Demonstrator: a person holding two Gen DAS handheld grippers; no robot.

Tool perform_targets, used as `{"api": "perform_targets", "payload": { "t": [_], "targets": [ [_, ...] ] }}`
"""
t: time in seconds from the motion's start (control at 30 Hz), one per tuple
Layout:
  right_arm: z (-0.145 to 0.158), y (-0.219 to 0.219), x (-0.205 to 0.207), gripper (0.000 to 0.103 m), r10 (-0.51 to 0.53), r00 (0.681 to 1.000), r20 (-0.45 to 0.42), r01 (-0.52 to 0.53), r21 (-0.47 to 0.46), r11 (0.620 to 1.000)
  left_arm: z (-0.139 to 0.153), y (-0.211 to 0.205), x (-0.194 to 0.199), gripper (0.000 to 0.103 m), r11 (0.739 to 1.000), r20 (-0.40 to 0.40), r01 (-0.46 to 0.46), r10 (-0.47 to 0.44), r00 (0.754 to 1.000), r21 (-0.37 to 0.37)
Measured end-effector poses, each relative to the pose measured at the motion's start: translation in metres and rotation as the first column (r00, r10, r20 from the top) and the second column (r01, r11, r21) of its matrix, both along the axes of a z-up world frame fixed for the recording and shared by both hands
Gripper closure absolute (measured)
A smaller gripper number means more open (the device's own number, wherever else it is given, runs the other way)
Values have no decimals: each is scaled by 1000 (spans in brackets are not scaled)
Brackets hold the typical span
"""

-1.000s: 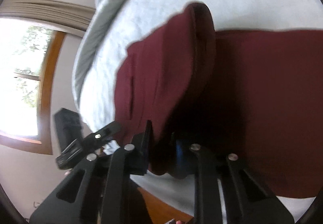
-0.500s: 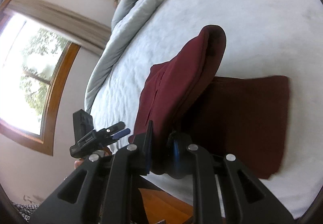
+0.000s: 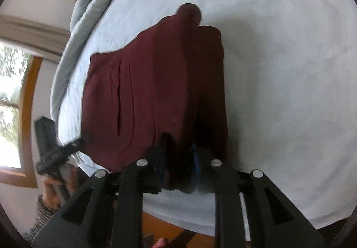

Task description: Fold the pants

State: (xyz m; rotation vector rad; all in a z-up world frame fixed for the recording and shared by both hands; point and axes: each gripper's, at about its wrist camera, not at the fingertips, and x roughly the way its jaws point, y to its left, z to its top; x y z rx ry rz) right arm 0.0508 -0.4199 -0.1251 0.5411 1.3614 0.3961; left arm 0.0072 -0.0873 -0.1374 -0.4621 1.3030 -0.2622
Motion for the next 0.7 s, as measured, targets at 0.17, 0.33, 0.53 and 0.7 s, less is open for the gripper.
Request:
{"api": "perform_targets", "payload": {
  "t": [0.17, 0.33, 0.53, 0.7],
  "targets": [
    [30, -2, 3, 49, 30, 996, 79, -27, -36, 999, 7, 3, 4, 4, 998, -3, -25, 25, 1000, -58],
    [47, -17, 44, 40, 1, 989, 146, 7, -48, 999, 20, 14, 4, 4, 996, 28, -50, 53, 998, -79],
    [17, -14, 102, 45, -9, 998, 69, 11, -30, 999, 19, 16, 6, 4, 996, 30, -50, 53, 998, -80],
    [8, -5, 118, 86, 16, 999, 41, -16, 15, 1000, 13, 12, 4, 4, 996, 14, -48, 50, 999, -77]
  ]
}}
